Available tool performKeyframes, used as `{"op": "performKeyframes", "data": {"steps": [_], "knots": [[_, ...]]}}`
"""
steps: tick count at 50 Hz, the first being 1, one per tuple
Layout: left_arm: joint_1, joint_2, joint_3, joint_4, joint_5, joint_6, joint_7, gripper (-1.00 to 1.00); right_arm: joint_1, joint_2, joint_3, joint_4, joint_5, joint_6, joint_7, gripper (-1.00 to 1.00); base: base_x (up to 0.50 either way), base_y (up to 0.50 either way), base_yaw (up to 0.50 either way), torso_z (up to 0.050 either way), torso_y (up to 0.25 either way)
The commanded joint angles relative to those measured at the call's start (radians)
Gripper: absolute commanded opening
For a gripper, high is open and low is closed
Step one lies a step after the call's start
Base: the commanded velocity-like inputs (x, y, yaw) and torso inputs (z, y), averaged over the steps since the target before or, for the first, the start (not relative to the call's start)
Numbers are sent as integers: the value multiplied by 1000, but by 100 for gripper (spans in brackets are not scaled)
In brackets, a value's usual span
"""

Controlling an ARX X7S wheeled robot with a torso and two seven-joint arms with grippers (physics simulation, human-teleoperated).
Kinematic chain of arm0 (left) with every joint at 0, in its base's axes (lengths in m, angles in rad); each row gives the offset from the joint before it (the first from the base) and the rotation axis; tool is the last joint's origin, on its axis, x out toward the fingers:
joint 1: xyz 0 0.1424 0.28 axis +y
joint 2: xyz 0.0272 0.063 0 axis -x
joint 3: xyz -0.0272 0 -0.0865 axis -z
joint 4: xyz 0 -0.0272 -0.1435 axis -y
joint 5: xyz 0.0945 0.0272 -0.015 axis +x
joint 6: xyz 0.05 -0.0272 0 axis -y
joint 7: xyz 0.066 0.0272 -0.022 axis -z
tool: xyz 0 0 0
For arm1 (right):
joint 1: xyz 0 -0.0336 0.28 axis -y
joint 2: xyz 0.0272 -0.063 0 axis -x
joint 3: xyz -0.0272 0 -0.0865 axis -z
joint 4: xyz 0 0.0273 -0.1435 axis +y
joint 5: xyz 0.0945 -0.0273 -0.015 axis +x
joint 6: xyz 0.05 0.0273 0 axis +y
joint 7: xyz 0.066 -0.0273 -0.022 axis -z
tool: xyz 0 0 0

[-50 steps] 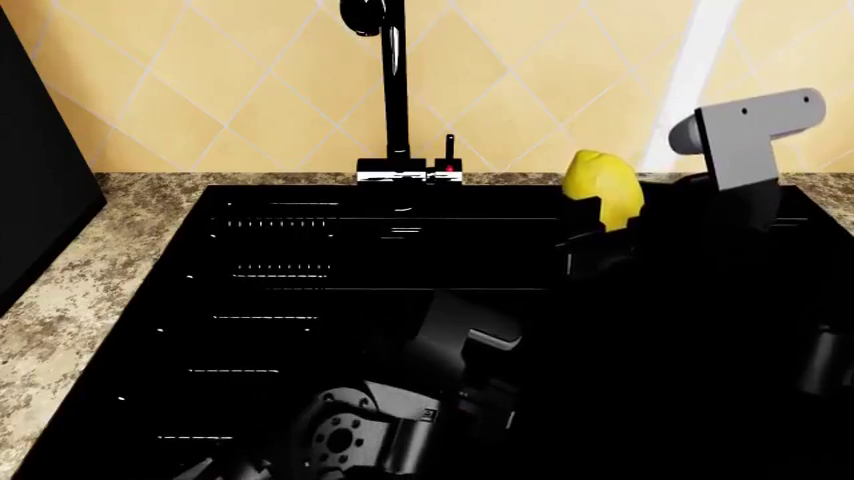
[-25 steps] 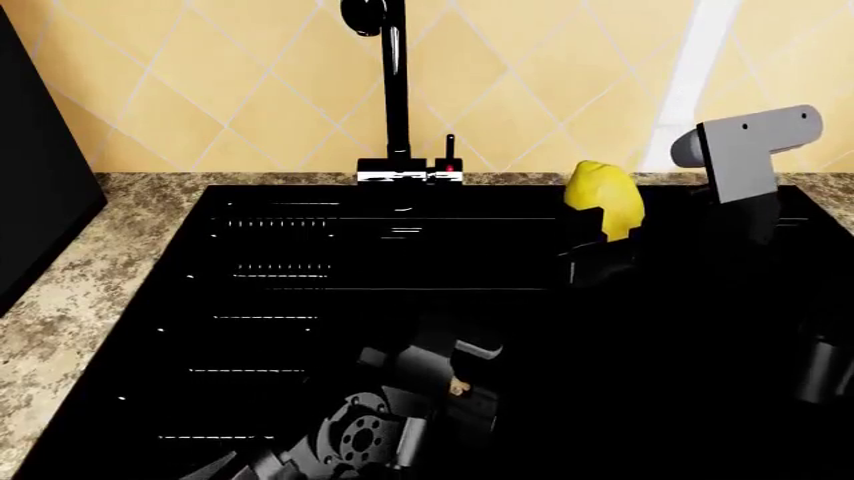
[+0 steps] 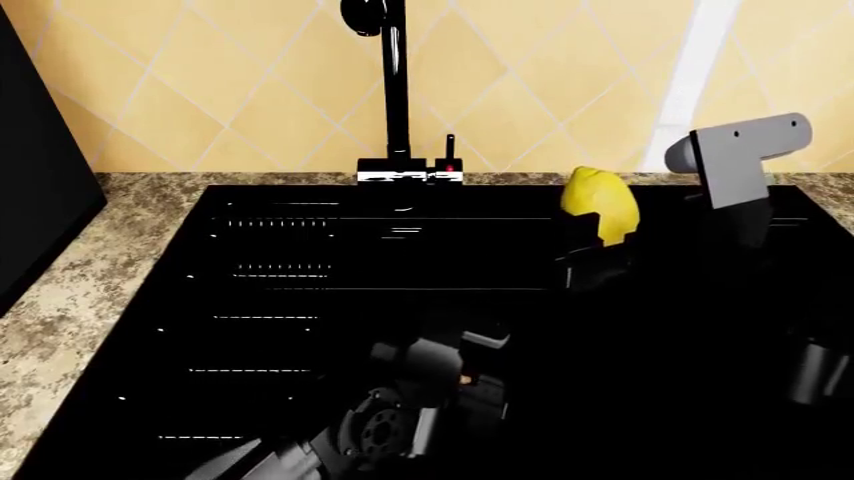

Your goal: Pick the vegetables from the sink and place them on the cutting board.

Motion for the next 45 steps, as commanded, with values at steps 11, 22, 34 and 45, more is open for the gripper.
{"op": "performKeyframes", "data": {"steps": [11, 22, 34, 45], "knots": [[-94, 5, 520, -256, -458, 240, 35, 100, 7, -9, -6, -4, -15, -2, -11, -100, 5, -3, -4, 0, 0], [-106, 5, 610, -271, -497, 240, 16, 100, -1, -3, -3, -10, -10, -8, -10, -100, 5, -3, -5, 0, 0], [-108, 5, 602, -260, -427, 237, -3, -100, -30, 14, 12, -29, 0, -27, -8, -100, 3, -2, -3, 0, 0], [-114, 5, 594, -243, -410, 306, -8, -100, -40, 7, 6, -28, -13, -39, -19, -100, 6, -3, -4, 0, 0]]}}
